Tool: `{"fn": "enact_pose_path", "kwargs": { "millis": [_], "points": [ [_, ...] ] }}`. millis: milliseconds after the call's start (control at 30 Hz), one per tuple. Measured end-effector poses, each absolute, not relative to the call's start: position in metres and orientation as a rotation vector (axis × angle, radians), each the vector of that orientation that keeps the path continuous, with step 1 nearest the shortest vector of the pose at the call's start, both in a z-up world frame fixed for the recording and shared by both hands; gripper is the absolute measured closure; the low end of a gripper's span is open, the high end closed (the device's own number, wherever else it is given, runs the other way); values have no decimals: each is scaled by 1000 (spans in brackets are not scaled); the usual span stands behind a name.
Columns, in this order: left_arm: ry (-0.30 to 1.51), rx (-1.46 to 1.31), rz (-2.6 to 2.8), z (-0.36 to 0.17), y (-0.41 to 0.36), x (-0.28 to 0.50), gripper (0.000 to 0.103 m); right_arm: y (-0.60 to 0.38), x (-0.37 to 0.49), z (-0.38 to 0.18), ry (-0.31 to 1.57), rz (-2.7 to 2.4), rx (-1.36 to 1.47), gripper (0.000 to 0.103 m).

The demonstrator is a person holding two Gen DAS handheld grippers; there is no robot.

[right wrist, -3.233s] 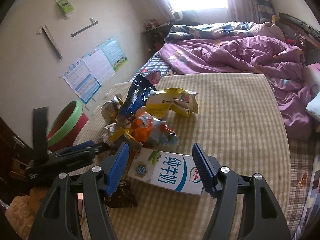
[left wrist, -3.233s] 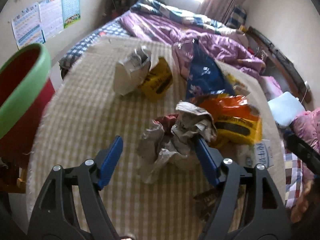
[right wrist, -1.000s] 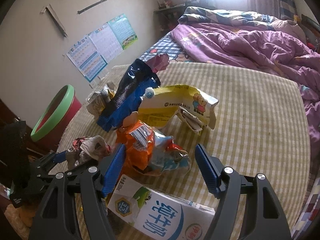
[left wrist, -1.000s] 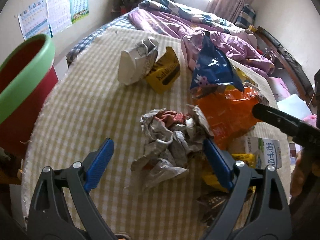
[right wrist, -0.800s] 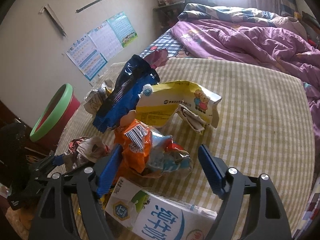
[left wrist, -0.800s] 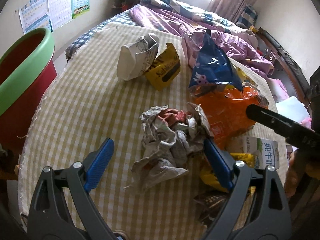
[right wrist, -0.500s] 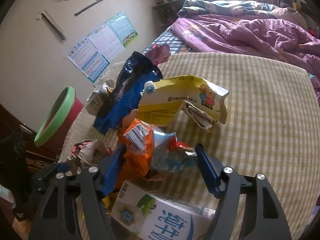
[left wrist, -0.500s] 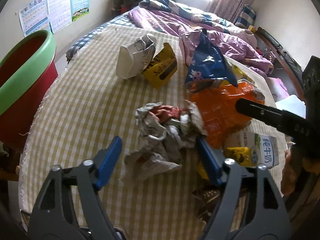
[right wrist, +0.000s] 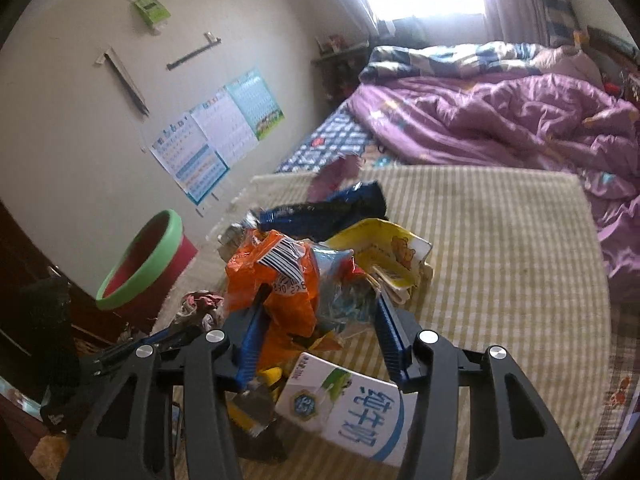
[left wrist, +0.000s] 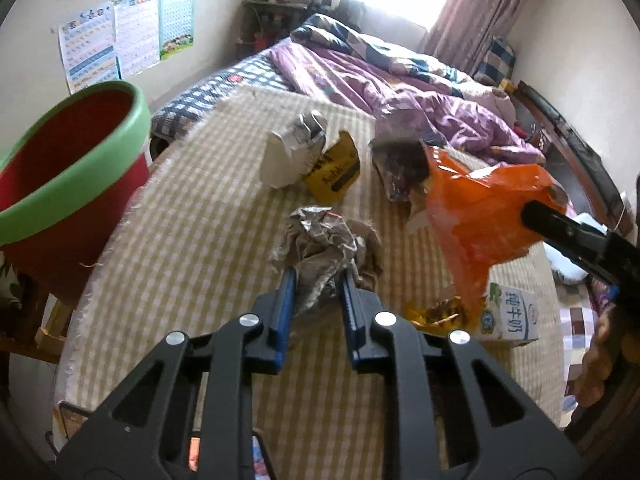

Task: Collect trash

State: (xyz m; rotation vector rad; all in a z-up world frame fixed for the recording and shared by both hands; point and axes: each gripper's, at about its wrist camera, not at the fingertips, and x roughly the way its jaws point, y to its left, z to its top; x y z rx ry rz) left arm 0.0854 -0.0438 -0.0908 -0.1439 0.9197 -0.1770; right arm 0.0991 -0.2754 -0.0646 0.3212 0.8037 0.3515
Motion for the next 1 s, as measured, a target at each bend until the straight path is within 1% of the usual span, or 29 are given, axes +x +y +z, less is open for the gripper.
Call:
{"fn": "enact_pose_path", "kwargs": {
  "millis": [167,200,233,267,300,333,367,400,433,667,700,733,833,1000],
  "points": [
    [901,-147,-164,-89,-36,87,80,-273,88,-50,734,300,278,54],
    [907,-141,-171,-90,-37,89,75,-274,88,-50,733,297,278,54],
    [912,-133,-177,-91,-39,91,63,-275,88,-49,732,293,278,54],
    [914,-124,-178,-92,-40,93,55,-276,88,-49,732,288,277,54],
    [912,-122,-178,-93,-41,94,45,-278,87,-50,733,285,278,54],
    [908,-123,-178,-94,-41,95,39,-279,87,-51,734,281,281,54],
    [911,-125,-177,-96,-41,97,35,-281,87,-52,736,278,286,54],
    [924,-127,-175,-99,-42,101,26,-282,87,-53,738,275,290,54],
    [940,-126,-176,-102,-42,103,24,-284,87,-54,739,274,293,54],
    [1015,-88,-165,-122,-49,120,24,-289,85,-60,750,261,313,54],
    [1027,-90,-167,-125,-49,121,30,-290,85,-61,751,258,315,54],
    [1033,-98,-169,-127,-51,121,42,-291,85,-61,751,257,316,54],
    [1023,-109,-165,-127,-51,119,55,-292,85,-60,746,254,320,54],
    [975,-137,-155,-111,-44,110,58,-287,82,-51,715,258,300,54]
  ]
}}
